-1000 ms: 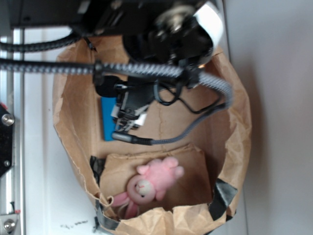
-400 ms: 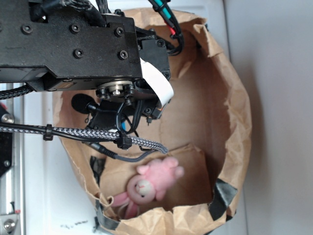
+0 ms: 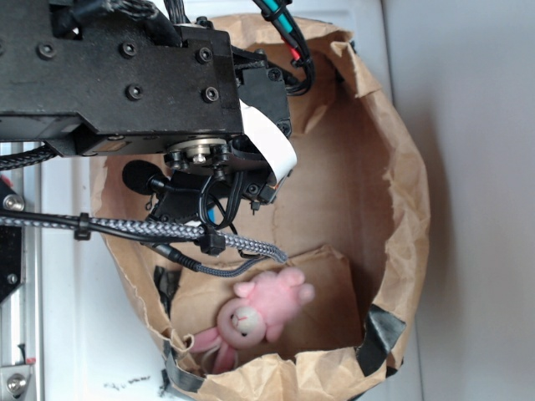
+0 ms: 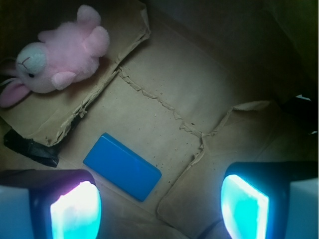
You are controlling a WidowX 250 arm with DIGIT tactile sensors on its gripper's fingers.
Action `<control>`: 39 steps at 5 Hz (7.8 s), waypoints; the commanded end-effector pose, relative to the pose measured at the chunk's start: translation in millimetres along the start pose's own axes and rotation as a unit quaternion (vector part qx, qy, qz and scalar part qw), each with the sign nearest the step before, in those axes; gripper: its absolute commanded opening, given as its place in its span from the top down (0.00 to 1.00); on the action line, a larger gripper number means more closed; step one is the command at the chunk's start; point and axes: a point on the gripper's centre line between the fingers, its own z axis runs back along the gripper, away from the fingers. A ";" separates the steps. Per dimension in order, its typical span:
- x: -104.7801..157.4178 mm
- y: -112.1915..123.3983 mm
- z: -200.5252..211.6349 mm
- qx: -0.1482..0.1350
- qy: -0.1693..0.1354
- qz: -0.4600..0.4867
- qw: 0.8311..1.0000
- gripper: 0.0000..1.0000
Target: Grab the blue block.
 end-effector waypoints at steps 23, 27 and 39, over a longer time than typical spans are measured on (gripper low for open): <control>-7.8 11.3 -45.0 -0.038 -0.110 -0.304 0.946 0.00; 20.3 -24.5 -57.9 -0.002 -0.019 -0.396 0.918 0.00; -60.7 -144.9 -33.7 -0.223 -0.005 -0.451 0.864 0.00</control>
